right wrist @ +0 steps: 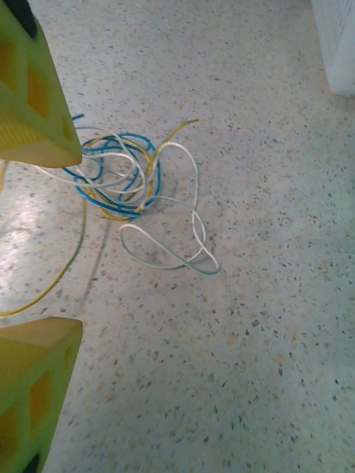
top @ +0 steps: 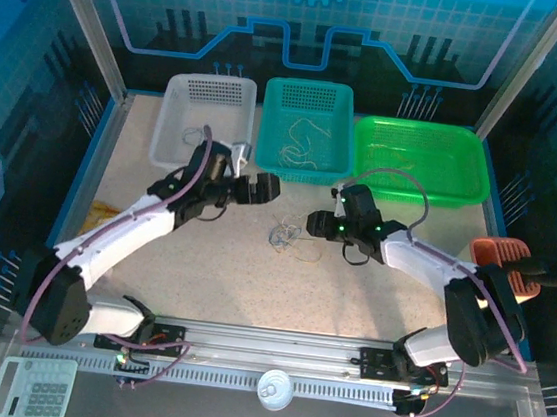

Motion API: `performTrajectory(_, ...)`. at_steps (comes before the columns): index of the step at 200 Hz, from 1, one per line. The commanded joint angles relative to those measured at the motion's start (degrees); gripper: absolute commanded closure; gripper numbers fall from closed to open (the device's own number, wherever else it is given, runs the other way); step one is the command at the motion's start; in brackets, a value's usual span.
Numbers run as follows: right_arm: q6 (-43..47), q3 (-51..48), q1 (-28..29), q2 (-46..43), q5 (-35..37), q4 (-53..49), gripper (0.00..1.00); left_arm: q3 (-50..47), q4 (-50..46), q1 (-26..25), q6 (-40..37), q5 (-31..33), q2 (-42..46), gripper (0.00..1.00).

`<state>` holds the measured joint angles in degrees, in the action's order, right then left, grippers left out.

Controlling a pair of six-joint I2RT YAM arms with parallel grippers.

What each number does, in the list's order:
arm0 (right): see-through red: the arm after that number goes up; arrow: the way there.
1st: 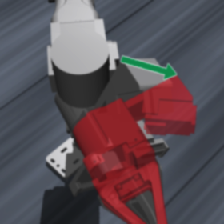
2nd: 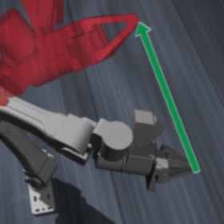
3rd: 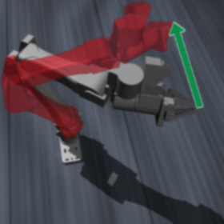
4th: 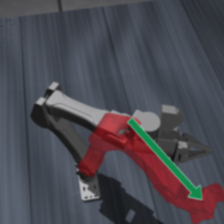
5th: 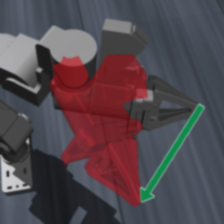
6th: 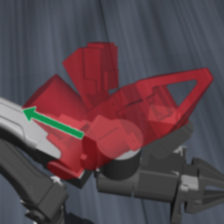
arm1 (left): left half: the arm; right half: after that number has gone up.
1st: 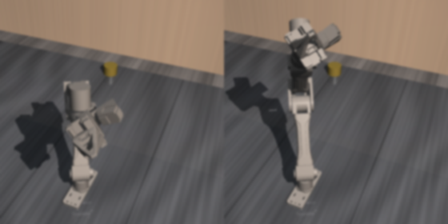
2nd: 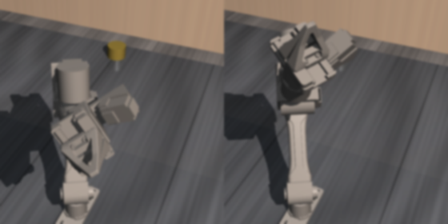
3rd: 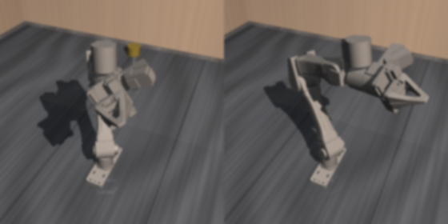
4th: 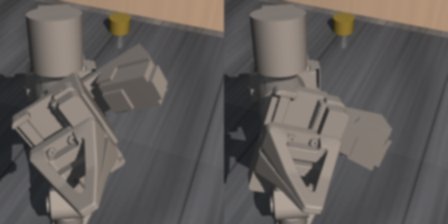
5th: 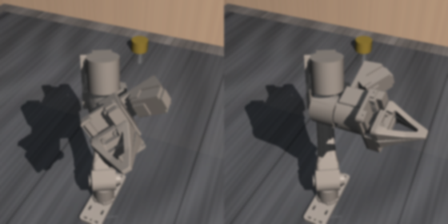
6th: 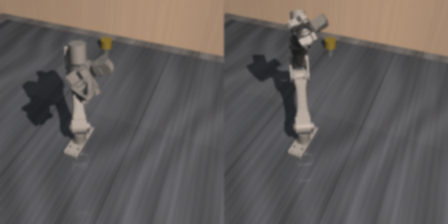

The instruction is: Untangle the cables

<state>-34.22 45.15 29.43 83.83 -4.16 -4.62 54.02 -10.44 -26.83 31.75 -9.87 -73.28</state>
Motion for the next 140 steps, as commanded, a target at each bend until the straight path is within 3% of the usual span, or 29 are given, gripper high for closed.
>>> performTrajectory(1,-2.4,2.2,-0.5,2.9,-2.3,4.6,0.47,-6.9,8.5,-1.1,5.4,2.0,6.5,0.01)
performTrajectory(27,-4.0,2.7,-0.3,6.1,-2.7,6.7,0.48,-12.3,10.4,-1.2,7.6,3.3,10.7,0.01)
performTrajectory(60,-4.8,3.4,-0.3,9.0,-3.1,8.0,0.5,-12.4,9.8,-1.1,7.5,3.5,11.8,0.01)
performTrajectory(140,-4.9,4.9,-0.4,13.9,-4.6,9.8,0.66,-12.3,10.5,-1.2,8.3,3.2,11.7,0.01)
